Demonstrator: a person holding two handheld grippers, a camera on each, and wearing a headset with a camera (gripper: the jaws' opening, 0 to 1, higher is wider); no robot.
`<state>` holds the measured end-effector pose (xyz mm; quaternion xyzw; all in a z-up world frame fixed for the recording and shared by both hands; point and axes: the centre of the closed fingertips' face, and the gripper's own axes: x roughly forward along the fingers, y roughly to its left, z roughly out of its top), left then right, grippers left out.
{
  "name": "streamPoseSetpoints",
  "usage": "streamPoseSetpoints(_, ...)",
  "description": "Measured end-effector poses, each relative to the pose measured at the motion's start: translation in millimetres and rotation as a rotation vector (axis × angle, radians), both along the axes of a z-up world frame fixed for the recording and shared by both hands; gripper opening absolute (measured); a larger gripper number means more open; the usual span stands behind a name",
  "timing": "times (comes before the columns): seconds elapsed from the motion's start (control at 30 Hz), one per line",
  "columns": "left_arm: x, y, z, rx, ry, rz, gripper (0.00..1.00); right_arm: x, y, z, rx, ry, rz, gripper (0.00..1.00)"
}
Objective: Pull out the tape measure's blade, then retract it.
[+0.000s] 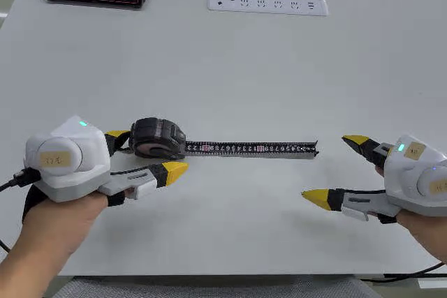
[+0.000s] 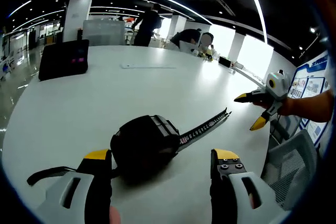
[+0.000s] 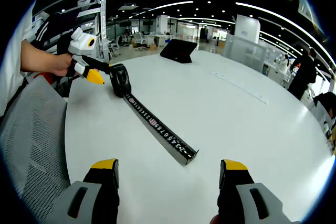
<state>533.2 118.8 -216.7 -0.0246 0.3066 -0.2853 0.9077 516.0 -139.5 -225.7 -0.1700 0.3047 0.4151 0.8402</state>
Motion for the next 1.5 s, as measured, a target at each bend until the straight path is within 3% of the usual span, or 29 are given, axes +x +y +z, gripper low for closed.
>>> streamPoseSetpoints(0.2, 2.9, -1.8, -2.4, 0.013, -0.001, 0.049, 0.74, 5.7, -4.2, -0.6, -0.026, 0.01, 0.04, 0.77)
streamPoseSetpoints(0.4, 6.1, -1.0, -2.5, -0.001, 0.0, 0.099, 0.74, 16.2, -7.0, 3.4, -0.049, 0.014, 0.083, 0.76)
streamPoseSetpoints(0.67, 9.8, -4.5, -4.3, 0.001, 0.004, 0.15, 0.76, 23.5, -7.9, -3.9, -0.093, 0.044, 0.165, 0.76)
streamPoseSetpoints(1.1, 16.8, -4.5, -8.5, 0.028, 0.005, 0.241, 0.76, 31.4, -8.2, -12.3, -0.148, 0.074, 0.264, 0.71)
streamPoseSetpoints(1.5, 24.8, 0.6, -14.3, 0.074, 0.013, 0.327, 0.71, 36.1, -8.2, -16.8, -0.18, 0.091, 0.312, 0.64)
